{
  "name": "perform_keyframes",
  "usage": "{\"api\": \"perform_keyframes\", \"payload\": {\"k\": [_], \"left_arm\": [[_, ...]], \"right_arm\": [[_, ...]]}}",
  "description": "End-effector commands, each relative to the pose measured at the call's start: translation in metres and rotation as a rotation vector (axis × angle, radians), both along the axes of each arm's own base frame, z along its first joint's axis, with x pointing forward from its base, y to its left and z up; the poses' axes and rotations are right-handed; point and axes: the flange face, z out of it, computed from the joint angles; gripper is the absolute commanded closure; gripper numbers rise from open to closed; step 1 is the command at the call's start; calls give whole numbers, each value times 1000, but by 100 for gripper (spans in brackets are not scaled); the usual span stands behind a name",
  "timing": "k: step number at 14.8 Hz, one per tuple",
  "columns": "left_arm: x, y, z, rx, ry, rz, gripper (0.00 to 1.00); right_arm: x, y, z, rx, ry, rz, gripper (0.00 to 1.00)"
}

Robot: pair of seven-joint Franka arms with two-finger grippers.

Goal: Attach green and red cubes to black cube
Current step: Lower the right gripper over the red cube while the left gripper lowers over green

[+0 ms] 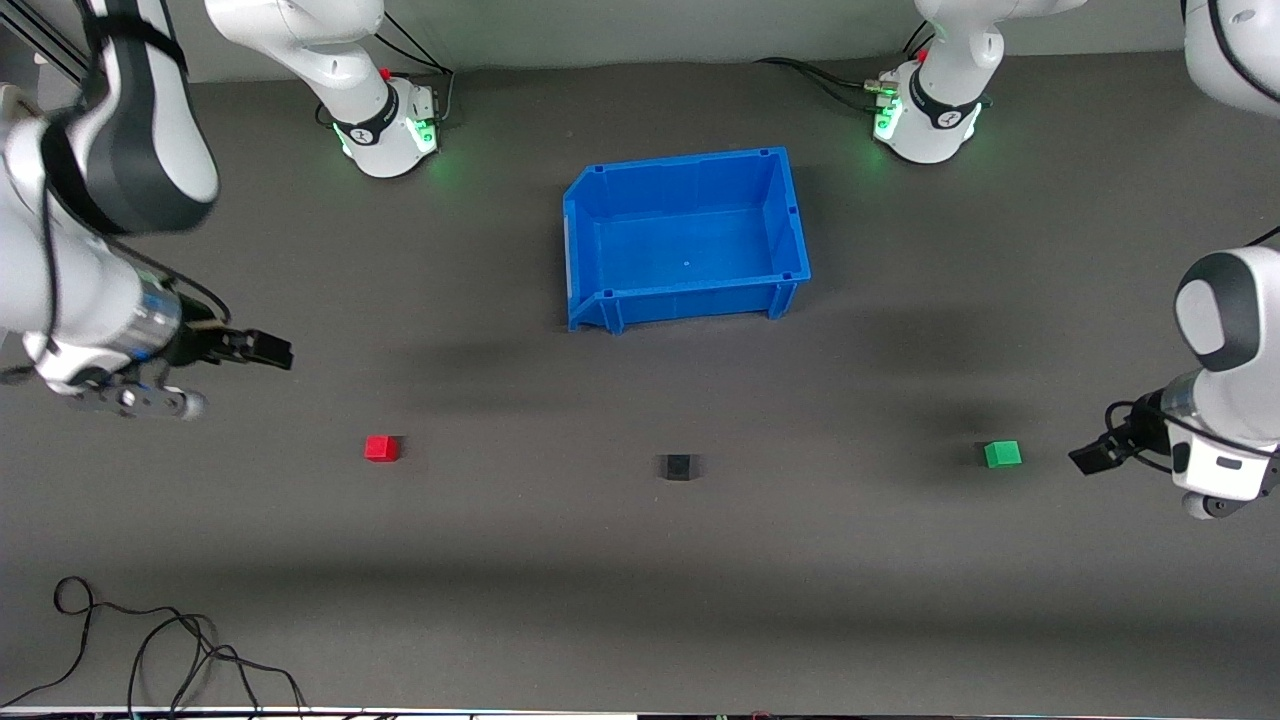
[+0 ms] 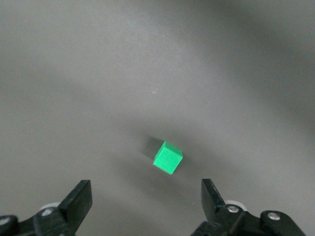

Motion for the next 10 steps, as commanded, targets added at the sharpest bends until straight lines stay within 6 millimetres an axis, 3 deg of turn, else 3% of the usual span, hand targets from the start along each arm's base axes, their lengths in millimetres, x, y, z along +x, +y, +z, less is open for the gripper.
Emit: {"api": "perform_keyframes", "payload": {"k": [1, 3, 4, 5, 7, 10], "left_arm": [[14, -3, -18, 1, -11, 281, 0], [22, 3, -32, 0, -22, 460, 0], [27, -5, -39, -1, -19, 467, 0], [29, -7, -44, -1, -16, 494, 0], [31, 0, -49, 6, -16, 632, 0], [26, 4, -55, 16, 14, 728, 0]], "right_arm": [[21, 6, -33, -5, 1, -2, 0], [31, 8, -65, -3, 7, -13, 0], [36, 10, -82, -4, 6, -33, 0], [40, 16, -97, -6, -2, -58, 0], [46, 47, -125, -10, -23, -75, 0], [51, 56, -166, -20, -19, -57, 0]]}}
